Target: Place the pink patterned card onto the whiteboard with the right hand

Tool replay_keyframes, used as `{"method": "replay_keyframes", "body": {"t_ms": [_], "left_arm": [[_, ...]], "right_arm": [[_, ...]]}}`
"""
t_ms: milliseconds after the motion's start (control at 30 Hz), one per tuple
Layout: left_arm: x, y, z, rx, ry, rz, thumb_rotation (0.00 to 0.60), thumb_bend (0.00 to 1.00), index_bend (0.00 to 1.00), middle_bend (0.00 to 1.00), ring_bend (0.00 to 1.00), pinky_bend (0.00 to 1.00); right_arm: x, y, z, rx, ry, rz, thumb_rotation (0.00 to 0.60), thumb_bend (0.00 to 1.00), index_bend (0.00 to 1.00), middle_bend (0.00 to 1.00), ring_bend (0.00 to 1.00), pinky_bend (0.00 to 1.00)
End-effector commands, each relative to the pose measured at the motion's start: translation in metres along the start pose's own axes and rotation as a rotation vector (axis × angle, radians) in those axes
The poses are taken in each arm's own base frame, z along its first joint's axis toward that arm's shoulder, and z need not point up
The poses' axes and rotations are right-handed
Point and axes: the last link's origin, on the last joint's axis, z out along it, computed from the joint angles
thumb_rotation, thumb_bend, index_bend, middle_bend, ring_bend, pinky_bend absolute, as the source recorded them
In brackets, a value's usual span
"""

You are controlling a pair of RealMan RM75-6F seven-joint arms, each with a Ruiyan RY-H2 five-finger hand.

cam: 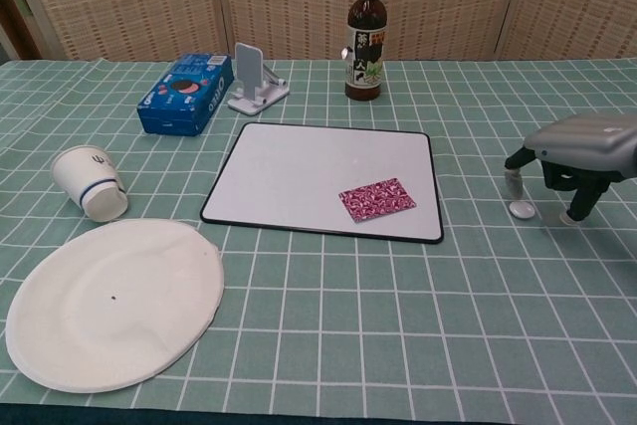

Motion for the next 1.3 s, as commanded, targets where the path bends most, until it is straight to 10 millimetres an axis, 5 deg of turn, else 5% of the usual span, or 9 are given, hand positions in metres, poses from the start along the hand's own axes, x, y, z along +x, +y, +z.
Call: {"method": "replay_keyframes", "body": {"t_ms": [33, 1100, 1300], "left_arm": [[0.0, 0.0, 0.0, 0.001, 0.0, 0.001, 0.6, 0.29, 0.19, 0.1, 0.12, 0.05], [0.0, -0.005, -0.002, 0.017, -0.003, 0.004, 0.6, 0.29, 0.19, 0.1, 0.12, 0.05], [0.001, -0.006, -0.002, 0.017, -0.002, 0.007, 0.6, 0.29, 0.19, 0.1, 0.12, 0.05]], "right_arm": [[0.0, -0.001, 0.002, 0.0, 0.0, 0.001, 0.6, 0.25, 0.41, 0.98, 1.0, 0.97], [0.002, -0.007, 0.011, 0.007, -0.011, -0.024, 0.6, 0.27, 0.46, 0.98, 1.0, 0.97], [0.019, -0.008, 0.009, 0.019, 0.034, 0.005, 0.6, 0.27, 0.46, 0.98, 1.0, 0.97]]}}
